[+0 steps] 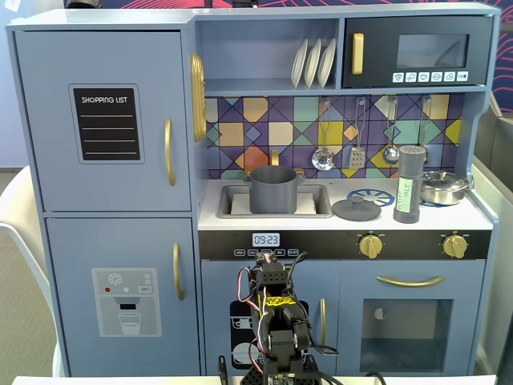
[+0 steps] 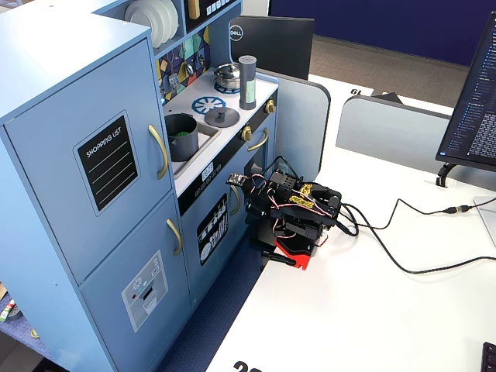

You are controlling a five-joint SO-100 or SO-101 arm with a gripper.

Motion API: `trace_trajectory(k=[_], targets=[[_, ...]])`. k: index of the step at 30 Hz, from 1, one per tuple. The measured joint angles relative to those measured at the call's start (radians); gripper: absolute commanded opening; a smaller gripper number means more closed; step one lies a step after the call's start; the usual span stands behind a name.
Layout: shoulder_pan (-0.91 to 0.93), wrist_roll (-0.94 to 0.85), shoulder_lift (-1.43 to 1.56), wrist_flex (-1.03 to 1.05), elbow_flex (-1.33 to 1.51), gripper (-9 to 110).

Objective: Put salt in the gray recipient

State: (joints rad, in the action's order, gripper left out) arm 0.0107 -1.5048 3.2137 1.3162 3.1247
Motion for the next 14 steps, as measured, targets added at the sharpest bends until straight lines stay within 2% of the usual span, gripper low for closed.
trace_trajectory(k=[14], targets=[[0.009,-0.012,0.0,0.006,0.0,6]])
